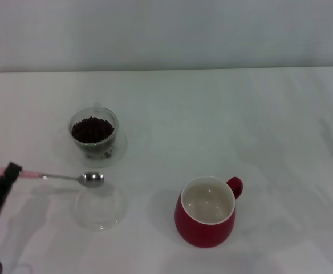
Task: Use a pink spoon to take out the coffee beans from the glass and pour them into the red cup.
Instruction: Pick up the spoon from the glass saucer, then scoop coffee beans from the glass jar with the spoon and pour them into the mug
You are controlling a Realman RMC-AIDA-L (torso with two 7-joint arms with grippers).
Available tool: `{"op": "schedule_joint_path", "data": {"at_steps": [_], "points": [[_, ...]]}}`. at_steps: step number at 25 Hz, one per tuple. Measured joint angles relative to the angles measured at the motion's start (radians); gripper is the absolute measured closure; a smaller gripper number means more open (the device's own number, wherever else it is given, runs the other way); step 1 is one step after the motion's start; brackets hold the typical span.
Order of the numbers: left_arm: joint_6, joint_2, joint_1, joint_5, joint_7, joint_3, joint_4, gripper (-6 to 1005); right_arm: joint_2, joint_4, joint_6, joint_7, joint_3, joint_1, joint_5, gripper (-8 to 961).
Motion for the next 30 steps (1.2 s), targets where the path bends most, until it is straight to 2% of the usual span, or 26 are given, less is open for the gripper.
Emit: {"op": "schedule_joint_path", "data": {"at_steps": [3,6,8,12,21,30], "points": [[-0.090,0.004,0.003,0.034,-0.007,0.001,0.078,869,0.001,0.001,-0.006,0.003,-0.027,-0.002,-0.001,348],[-0.112,0.005,0.003,0.038,-0.010,0.001,0.108,870,0.002,0.002,-0.022,0.026,-0.055,-0.002,-0.001,348],[-0.144,0.006,-0.004,0.049,-0.013,0.000,0.193,869,0.002,0.002,-0.032,0.055,-0.063,-0.002,-0.001,348],[-0.163,0.010,-0.024,0.063,-0.054,0.001,0.277,869,0.002,-0.006,-0.044,0.091,-0.102,0.002,-0.003,347],[-0.124,0.023,-0.066,0.179,-0.180,0.002,0.486,870,0.005,-0.012,-0.046,0.170,-0.184,0.016,-0.002,350],[-0.048,0.066,-0.072,0.229,-0.256,-0.007,0.558,870,0.005,-0.014,-0.053,0.231,-0.228,0.015,-0.003,353]]}}
